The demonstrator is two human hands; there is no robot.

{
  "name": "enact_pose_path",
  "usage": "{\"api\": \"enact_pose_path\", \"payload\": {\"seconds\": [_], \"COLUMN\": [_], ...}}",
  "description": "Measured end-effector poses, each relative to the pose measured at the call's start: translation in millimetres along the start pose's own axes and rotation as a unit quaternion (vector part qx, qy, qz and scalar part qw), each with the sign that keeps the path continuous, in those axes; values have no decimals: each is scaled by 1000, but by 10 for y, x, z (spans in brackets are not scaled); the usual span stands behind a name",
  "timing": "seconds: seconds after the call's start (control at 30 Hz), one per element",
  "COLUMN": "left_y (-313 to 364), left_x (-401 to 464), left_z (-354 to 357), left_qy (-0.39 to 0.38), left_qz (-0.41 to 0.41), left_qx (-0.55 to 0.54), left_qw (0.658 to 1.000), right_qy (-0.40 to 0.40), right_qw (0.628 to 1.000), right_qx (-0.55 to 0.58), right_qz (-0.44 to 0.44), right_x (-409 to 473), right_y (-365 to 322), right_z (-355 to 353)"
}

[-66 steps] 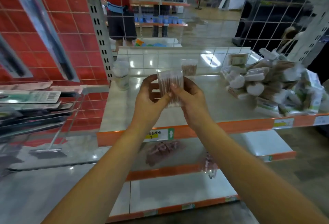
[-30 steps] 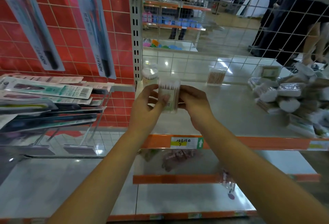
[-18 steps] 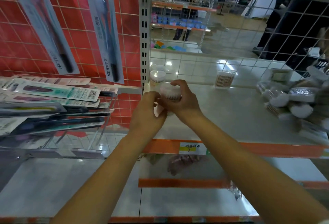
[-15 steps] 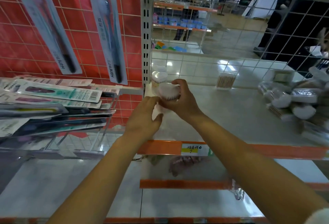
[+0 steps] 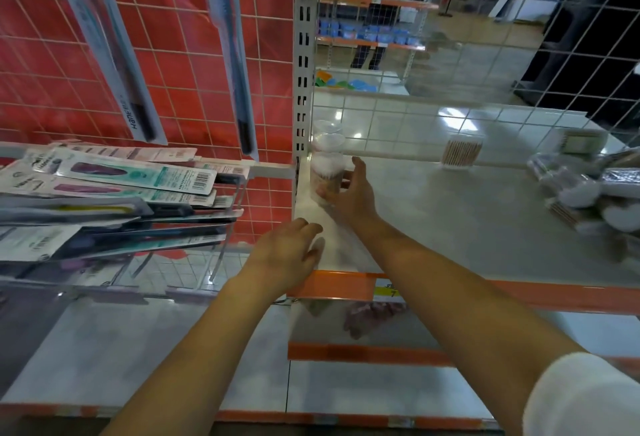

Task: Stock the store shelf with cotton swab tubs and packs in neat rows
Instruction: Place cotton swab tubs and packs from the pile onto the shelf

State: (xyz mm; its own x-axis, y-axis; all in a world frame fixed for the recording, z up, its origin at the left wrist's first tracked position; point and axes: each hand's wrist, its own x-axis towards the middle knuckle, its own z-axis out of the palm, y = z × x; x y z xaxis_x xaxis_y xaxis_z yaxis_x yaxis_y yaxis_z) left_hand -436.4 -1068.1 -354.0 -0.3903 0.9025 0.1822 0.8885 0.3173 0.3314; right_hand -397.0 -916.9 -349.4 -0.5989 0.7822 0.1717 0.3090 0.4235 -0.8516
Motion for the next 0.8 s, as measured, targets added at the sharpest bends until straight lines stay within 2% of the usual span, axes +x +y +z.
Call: {"api": "enact_pose_path", "payload": {"seconds": [0.3, 0.63, 0.8], "left_y": [-16, 18, 16], "left_x": [-4, 11, 18], "left_z": [73, 90, 61], "left_qy": [-2, -30, -47], "left_qz": [-2, -7, -13], "left_qx": [-17, -48, -44], "left_qw": [1000, 998, 998], "right_qy": [41, 32, 27], "right_qw": [999, 999, 998], "right_qx": [-6, -18, -16], "right_qz": [30, 23, 60], "right_x": [41, 65, 73], "right_y": [81, 173, 155], "right_z": [138, 176, 188]}}
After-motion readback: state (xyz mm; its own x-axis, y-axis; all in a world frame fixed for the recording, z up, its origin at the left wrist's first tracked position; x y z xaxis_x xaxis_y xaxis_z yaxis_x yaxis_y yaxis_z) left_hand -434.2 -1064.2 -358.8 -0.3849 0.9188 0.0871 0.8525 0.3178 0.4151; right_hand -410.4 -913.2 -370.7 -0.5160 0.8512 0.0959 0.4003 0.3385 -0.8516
